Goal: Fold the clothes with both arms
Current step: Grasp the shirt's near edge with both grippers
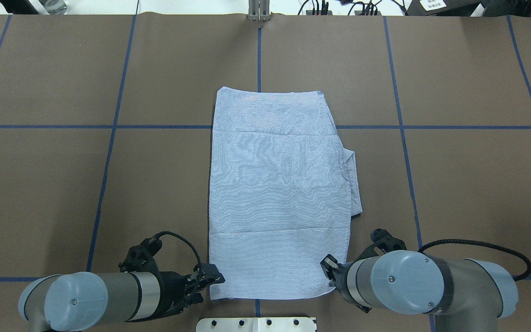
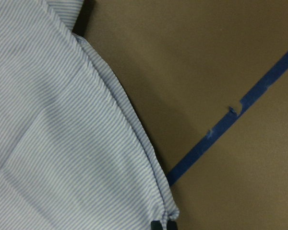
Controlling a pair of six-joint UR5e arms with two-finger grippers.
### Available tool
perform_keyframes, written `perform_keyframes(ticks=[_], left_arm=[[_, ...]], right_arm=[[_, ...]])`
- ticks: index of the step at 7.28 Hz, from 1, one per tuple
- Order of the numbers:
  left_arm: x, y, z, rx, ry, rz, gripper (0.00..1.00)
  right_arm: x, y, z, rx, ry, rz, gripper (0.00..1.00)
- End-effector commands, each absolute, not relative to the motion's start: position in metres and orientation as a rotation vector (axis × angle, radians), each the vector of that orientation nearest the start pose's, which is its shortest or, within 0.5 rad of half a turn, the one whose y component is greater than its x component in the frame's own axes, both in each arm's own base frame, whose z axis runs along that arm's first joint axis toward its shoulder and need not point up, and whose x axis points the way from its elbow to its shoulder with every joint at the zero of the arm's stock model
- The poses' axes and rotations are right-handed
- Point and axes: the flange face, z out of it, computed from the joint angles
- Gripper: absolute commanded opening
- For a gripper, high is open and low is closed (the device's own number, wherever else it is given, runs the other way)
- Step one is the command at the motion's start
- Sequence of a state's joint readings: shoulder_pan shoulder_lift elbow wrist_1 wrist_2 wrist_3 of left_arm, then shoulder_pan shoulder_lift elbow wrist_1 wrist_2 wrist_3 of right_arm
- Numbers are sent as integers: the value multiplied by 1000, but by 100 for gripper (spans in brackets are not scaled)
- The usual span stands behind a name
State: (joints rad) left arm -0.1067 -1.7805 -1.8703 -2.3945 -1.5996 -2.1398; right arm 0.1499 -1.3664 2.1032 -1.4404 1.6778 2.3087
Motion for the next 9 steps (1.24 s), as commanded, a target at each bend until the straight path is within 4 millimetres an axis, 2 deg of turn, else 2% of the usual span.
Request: perform_keyframes(ticks=[1,2,5,6,9], left_arm=[[542,-186,314,-331,1310,-553,64],[545,-185,317,-318,1306,-563,62],[543,-186,321,-310,1300,-570,20],[541,-187,320,-310,1305,-570,0],[540,-185,317,-314,1312,-567,0]], right_arm=[[-492,-199,302,-358,-825,783,0],[-492,-199,303,-357,-824,785,0],[-491,-200,303,-356,-824,786,0],[-490,-201,302,-356,-826,787,0],[-489,-202,301,-354,-829,792,0]])
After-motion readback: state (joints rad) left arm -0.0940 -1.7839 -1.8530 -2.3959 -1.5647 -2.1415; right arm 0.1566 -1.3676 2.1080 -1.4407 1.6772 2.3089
